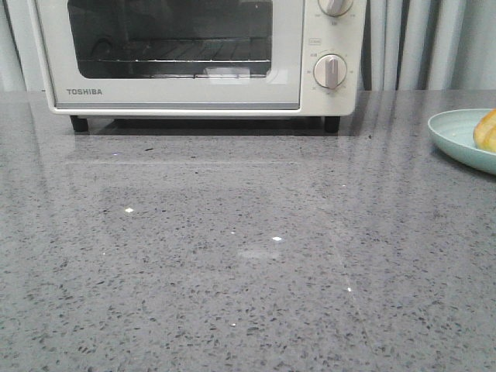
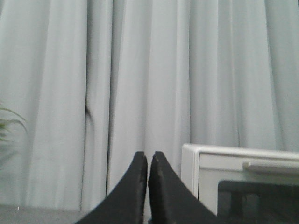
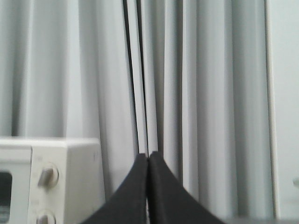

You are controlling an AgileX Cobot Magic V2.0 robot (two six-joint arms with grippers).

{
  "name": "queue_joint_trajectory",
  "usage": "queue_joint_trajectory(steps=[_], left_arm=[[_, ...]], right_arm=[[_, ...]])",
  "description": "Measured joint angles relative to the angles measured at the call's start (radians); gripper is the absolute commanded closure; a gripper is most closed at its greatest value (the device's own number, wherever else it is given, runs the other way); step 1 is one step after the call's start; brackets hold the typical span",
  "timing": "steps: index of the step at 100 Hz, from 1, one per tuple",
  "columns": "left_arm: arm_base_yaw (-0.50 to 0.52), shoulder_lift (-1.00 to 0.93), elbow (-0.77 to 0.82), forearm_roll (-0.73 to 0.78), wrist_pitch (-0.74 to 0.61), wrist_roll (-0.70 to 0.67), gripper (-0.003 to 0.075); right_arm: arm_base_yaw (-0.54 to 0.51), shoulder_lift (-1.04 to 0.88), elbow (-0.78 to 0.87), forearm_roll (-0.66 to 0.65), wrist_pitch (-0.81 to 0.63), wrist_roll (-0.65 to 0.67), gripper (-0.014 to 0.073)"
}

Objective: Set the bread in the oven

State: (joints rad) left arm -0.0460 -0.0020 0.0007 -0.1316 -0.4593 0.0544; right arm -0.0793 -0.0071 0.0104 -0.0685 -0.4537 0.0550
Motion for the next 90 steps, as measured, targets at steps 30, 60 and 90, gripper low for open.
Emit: queue_joint_trajectory(steps=[30, 60, 90], left_arm=[[0.0, 0.0, -0.003, -0.002, -0.067, -0.06, 0.0741], [-0.006, 0.048, -0.313, 0.03, 0.468, -0.155, 0.0722], [-0.146, 0.32, -0.526, 0.045, 0.518, -0.109, 0.0393]], right_arm=[[0.0, -0.001, 0.0, -0.002, 0.056, 0.047, 0.0669], [0.045, -0.001, -0.164, -0.002, 0.482, 0.189, 0.0644], [0.155, 0.11, -0.399, -0.002, 0.786, 0.193, 0.0305]])
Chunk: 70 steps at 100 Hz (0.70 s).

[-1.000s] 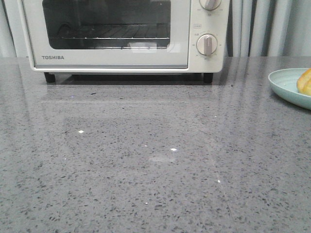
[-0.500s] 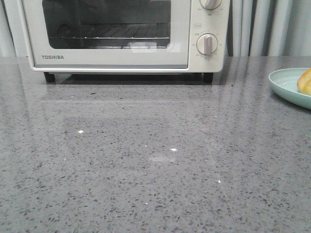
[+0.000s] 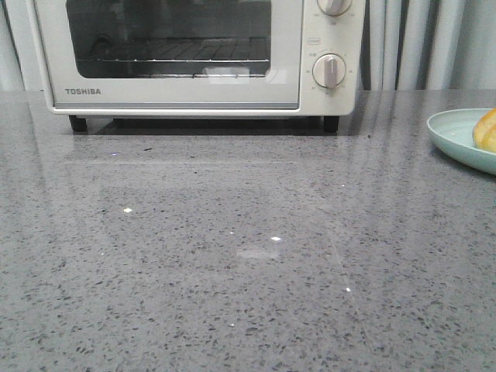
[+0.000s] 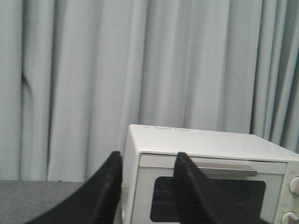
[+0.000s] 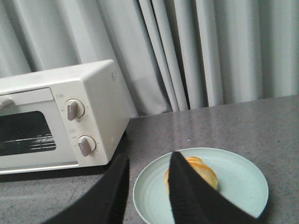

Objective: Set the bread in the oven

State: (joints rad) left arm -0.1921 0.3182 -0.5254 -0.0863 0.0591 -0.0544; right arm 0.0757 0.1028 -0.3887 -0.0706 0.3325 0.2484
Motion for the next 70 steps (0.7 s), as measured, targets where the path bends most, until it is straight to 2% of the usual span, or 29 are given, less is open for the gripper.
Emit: queue_joint_trajectory(steps=[7, 22, 30, 49, 70], left_arm=[[-0.043, 0.074, -0.031, 0.0, -0.032, 0.0, 0.0454], [-0.116, 0.25, -0.113, 0.0, -0.132, 0.002, 0.0657], [-0.135, 0.347, -0.169, 0.0, -0.152, 0.002, 0.0736], [-0.153, 0.587, -0.322, 0.0, -0.154, 0.004, 0.0741], [-0.157, 0.808, -0.475, 0.0, -0.154, 0.004, 0.0741]], right_arm=[[0.027, 0.049, -0.038, 0.0, 0.023, 0.0, 0.0307], [0.071, 0.161, -0.107, 0.0, 0.032, -0.004, 0.0307], [0.089, 0.226, -0.142, 0.002, 0.038, -0.007, 0.0307], [0.101, 0.331, -0.207, 0.002, 0.044, -0.009, 0.0307], [0.101, 0.361, -0.228, 0.002, 0.013, -0.009, 0.0307]])
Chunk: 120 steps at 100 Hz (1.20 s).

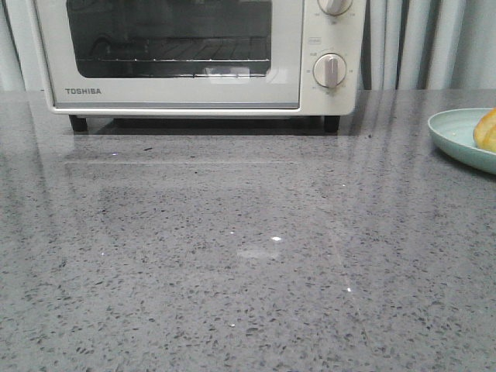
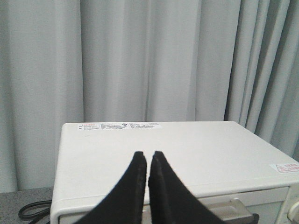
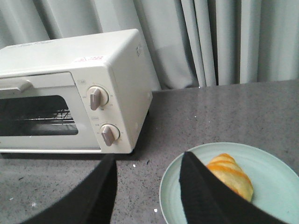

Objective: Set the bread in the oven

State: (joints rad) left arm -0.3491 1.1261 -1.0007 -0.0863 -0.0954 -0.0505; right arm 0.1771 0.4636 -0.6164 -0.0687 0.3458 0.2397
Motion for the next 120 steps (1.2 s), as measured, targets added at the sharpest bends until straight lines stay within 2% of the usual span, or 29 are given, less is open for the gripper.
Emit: queue_joint_trajectory(steps=[24, 52, 120], left_arm=[[-0.061, 0.18, -0.118, 0.008, -0.003, 0.0, 0.0741], [-0.087, 0.301, -0.164, 0.019, 0.008, 0.0, 0.0741], [-0.087, 0.37, -0.143, 0.019, 0.05, 0.0, 0.0741]], right_arm=[[0.0, 0.0, 0.0, 0.0, -0.016, 0.0, 0.0307], [0.0, 0.0, 0.0, 0.0, -0.018, 0.0, 0.0307], [0.0, 0.0, 0.0, 0.0, -0.022, -0.001, 0.0307]])
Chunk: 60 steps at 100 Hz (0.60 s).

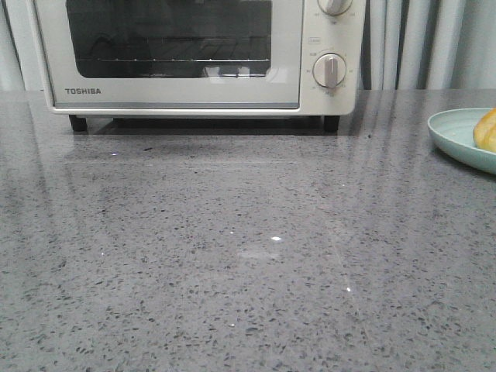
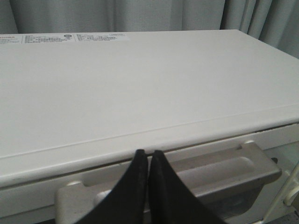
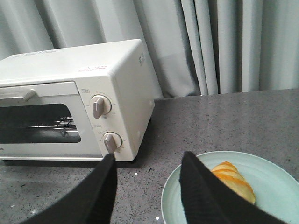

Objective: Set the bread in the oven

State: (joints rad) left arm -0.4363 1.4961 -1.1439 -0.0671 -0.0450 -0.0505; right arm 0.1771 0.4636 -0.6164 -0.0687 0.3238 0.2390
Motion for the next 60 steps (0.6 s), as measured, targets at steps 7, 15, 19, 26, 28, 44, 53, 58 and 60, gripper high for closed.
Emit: queue_joint_trajectory(steps=[7, 15, 19, 26, 28, 44, 53, 58, 60], left_arm=[[0.0, 0.0, 0.013, 0.002, -0.001, 0.0, 0.0741], [0.0, -0.005, 0.034, 0.002, -0.018, 0.0, 0.0741], [-0.001, -0.013, 0.051, -0.001, -0.031, 0.0, 0.0741], [-0.007, -0.037, 0.091, -0.02, -0.048, 0.0, 0.0741], [-0.01, -0.046, 0.105, -0.027, -0.048, 0.0, 0.0741], [-0.043, -0.168, 0.224, -0.07, -0.028, 0.0, 0.0741], [-0.08, -0.26, 0.295, -0.087, 0.094, 0.0, 0.0741], [-0.111, -0.327, 0.324, -0.091, 0.194, 0.0, 0.0741], [-0.127, -0.345, 0.332, -0.093, 0.233, 0.0, 0.0741]], right_arm=[[0.0, 0.0, 0.0, 0.0, 0.0, 0.0, 0.0307], [0.0, 0.0, 0.0, 0.0, 0.0, 0.0, 0.0307], [0.0, 0.0, 0.0, 0.0, 0.0, 0.0, 0.0307], [0.0, 0.0, 0.0, 0.0, 0.0, 0.0, 0.0307], [0.0, 0.0, 0.0, 0.0, 0.0, 0.0, 0.0307], [0.0, 0.0, 0.0, 0.0, 0.03, 0.0, 0.0307], [0.0, 0.0, 0.0, 0.0, 0.072, 0.0, 0.0307], [0.0, 0.0, -0.001, 0.0, 0.098, 0.0, 0.0307], [0.0, 0.0, -0.001, 0.0, 0.112, -0.002, 0.0307]])
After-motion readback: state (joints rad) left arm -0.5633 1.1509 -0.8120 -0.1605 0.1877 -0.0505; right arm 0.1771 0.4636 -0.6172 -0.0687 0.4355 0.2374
